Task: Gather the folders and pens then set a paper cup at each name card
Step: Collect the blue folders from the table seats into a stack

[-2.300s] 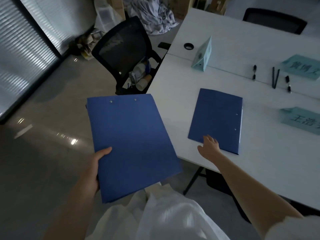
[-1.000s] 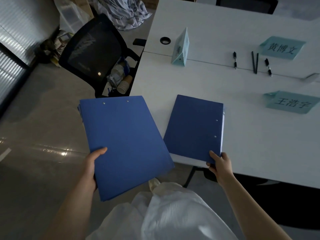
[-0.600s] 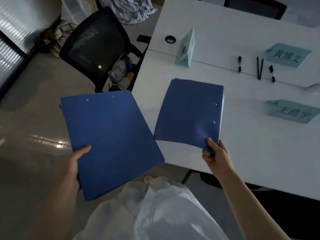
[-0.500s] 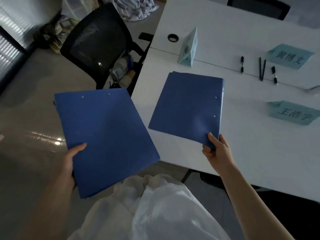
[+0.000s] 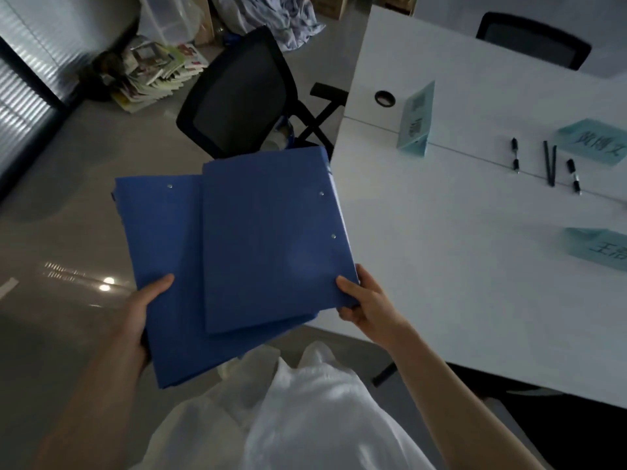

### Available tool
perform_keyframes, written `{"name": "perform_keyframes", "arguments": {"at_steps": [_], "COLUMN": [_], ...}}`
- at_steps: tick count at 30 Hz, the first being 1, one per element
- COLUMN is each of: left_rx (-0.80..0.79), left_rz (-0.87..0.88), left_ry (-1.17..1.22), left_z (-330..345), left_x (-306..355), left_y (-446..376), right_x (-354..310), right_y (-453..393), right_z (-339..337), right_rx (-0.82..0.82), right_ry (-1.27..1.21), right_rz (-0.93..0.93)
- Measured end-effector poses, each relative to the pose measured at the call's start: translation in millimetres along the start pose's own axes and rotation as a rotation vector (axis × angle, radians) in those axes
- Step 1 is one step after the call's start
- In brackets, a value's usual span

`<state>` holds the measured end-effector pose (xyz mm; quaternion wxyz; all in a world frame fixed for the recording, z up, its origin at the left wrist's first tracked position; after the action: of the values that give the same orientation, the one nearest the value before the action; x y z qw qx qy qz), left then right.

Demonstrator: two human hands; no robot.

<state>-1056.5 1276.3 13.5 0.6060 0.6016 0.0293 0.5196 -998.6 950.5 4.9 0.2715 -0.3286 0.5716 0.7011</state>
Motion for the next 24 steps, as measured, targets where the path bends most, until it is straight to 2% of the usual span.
{"name": "perform_keyframes", "arguments": {"at_steps": [6,10,14,15,19,24], "left_rx": [-0.056,-0.079,-0.075,-0.074,-0.095,-0.148], "left_rz": [0.022,0.012,0.006,0.004,-0.013,0.001], "left_ry": [-0.036,-0.086,-0.141,-0.151,-0.21,-0.263], "left_z": [-32.6,-42.8,-39.8,-37.4,-17.2,24.1], "left_x": [73.9,115.7,153.2,158.3,189.9,244.8], "left_y": [-37.9,-60.5,-85.1,-89.7,-121.9,-170.1], "right_x": [-11.8,-25.7,-48.0,-52.1,-84.3,-126.2], "right_y": [-34.3,-67.9,-102.4,-107.5,-149.0,-223.6], "right_z": [95.3,129.8,145.0,147.9,163.4,189.2], "right_rx": [-0.054,0.055,0.057,0.048,0.104,0.058], "right_ry": [0.311,0.608,1.087,1.084,0.59,0.226], "right_rz": [-0.049,-0.054,-0.066,-0.064,0.004,0.117]}}
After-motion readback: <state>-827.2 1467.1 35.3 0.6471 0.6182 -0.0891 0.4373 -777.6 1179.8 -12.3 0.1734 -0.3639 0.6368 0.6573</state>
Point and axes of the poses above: each hand's wrist, its own y-axis away from the middle knuckle, its own z-axis out of the palm, x = y × z, the point moved 9 cm from there along -y, towards the middle knuckle, and after that the axes turned 14 degrees about y, right-handed, at the moved point
